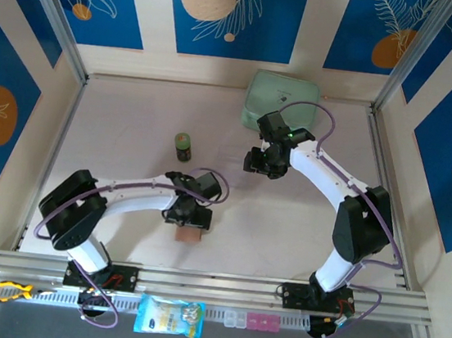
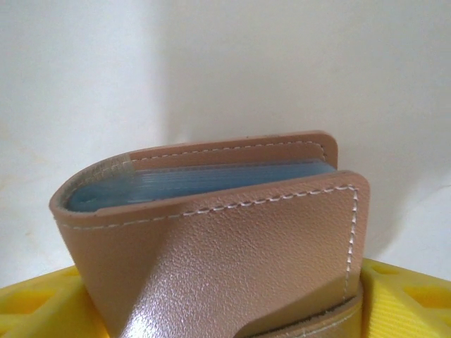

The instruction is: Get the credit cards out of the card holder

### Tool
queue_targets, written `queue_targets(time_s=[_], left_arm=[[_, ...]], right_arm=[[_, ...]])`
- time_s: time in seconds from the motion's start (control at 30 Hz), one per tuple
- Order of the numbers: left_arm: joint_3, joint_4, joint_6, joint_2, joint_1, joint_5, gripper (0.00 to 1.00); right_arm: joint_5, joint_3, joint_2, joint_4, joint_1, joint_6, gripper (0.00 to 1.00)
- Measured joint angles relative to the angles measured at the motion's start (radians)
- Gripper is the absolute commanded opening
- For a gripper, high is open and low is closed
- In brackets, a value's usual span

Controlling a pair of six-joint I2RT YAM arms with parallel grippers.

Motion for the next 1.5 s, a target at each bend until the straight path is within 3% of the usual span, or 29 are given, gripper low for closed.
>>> queue_targets(time_s=[0.33, 0.77, 1.5], left_arm=[[0.171, -0.007, 0.040, 0.163, -0.010, 0.027, 0.81], [0.297, -0.014, 0.083, 0.268, -0.012, 0.035, 0.84], [0.252, 0.005, 0.080, 0.255, 0.002, 0.052, 0.87]], right_arm=[[0.003, -0.072, -0.089, -0.005, -0.038, -0.006, 0.52], [0.003, -0.144, -0.131, -0.007, -0.058, -0.005, 0.52], [0.003, -0.145, -0.134, -0.007, -0.028, -0.004, 0.52]])
